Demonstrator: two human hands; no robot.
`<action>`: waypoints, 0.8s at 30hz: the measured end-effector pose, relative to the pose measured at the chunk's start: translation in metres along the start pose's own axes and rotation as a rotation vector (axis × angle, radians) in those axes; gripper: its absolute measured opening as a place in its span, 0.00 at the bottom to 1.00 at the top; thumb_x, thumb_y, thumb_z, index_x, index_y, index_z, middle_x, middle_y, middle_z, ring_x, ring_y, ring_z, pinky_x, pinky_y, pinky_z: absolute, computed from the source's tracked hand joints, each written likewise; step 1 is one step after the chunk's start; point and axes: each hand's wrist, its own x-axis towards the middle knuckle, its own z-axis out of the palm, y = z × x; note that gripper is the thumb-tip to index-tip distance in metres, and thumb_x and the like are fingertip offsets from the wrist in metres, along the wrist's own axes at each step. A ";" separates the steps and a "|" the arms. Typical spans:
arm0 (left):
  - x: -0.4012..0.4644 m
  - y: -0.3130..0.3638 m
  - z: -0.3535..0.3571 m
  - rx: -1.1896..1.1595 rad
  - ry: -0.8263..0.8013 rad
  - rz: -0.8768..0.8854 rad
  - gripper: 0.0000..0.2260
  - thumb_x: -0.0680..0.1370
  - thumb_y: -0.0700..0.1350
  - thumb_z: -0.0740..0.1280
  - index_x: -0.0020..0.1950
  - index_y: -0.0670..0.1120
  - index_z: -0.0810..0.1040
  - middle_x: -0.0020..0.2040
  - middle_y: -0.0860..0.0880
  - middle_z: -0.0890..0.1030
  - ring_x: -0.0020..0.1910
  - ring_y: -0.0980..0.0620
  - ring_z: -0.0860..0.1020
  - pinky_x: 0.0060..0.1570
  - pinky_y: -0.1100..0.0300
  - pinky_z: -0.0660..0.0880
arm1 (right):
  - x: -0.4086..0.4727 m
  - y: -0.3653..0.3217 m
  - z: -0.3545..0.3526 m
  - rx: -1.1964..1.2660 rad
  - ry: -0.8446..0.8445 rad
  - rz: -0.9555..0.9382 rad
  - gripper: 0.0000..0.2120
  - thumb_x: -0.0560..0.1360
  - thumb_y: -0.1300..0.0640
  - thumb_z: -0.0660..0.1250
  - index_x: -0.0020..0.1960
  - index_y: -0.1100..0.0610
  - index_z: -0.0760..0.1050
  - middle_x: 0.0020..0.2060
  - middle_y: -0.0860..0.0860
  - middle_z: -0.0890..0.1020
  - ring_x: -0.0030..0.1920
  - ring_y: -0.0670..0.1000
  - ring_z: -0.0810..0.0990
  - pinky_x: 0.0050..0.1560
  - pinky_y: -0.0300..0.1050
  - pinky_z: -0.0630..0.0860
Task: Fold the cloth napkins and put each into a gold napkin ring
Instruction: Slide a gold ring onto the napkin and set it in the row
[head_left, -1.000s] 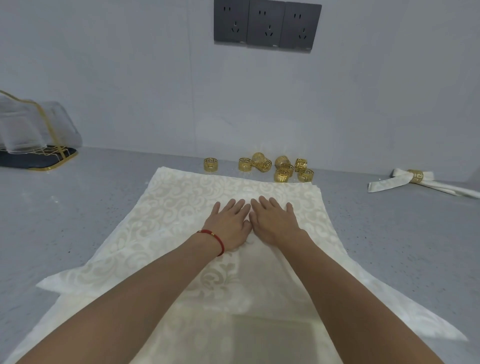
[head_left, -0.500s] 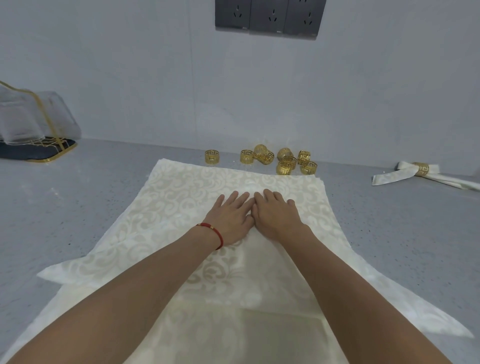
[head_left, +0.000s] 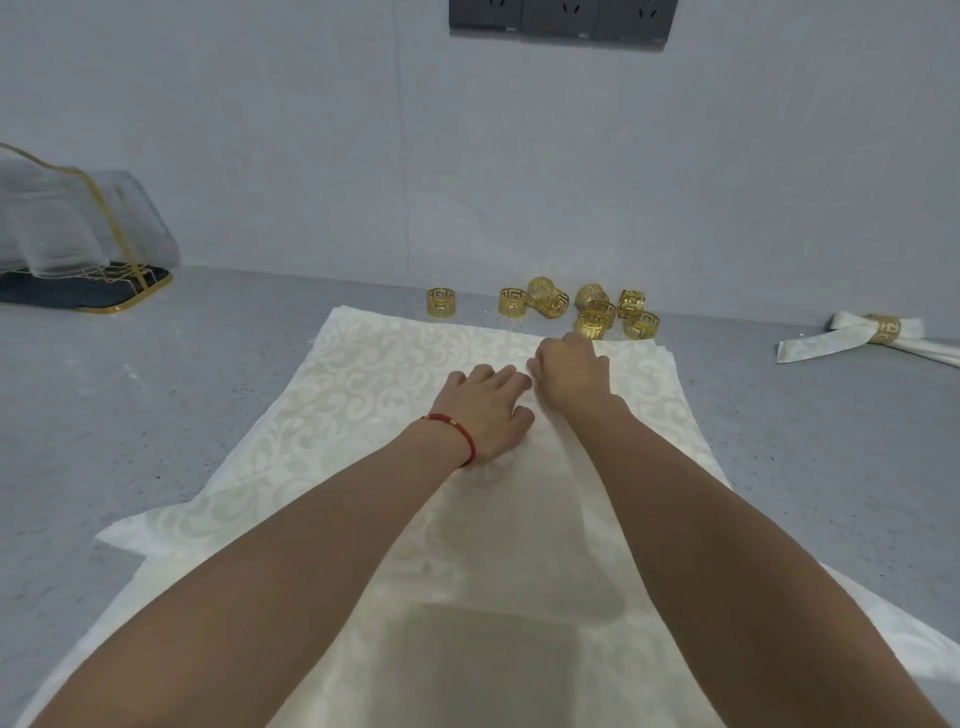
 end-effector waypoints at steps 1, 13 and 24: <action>0.000 -0.002 0.003 0.002 0.020 0.008 0.18 0.80 0.53 0.51 0.68 0.52 0.67 0.64 0.54 0.72 0.64 0.48 0.68 0.62 0.49 0.65 | 0.005 -0.002 0.002 0.038 0.000 0.027 0.12 0.82 0.53 0.62 0.61 0.56 0.79 0.60 0.55 0.76 0.65 0.57 0.73 0.61 0.54 0.68; 0.008 -0.011 0.001 -0.254 -0.002 -0.041 0.18 0.80 0.50 0.58 0.69 0.53 0.70 0.70 0.53 0.73 0.70 0.49 0.66 0.69 0.50 0.63 | 0.006 -0.005 -0.001 0.303 0.016 0.016 0.08 0.76 0.67 0.66 0.48 0.60 0.82 0.49 0.57 0.84 0.50 0.58 0.82 0.50 0.49 0.80; 0.054 -0.027 -0.030 -0.372 0.110 -0.187 0.11 0.82 0.41 0.58 0.57 0.48 0.79 0.54 0.46 0.81 0.54 0.43 0.78 0.55 0.48 0.76 | -0.017 0.008 0.010 0.364 0.112 -0.102 0.16 0.74 0.72 0.61 0.53 0.65 0.85 0.52 0.60 0.86 0.56 0.61 0.82 0.57 0.52 0.78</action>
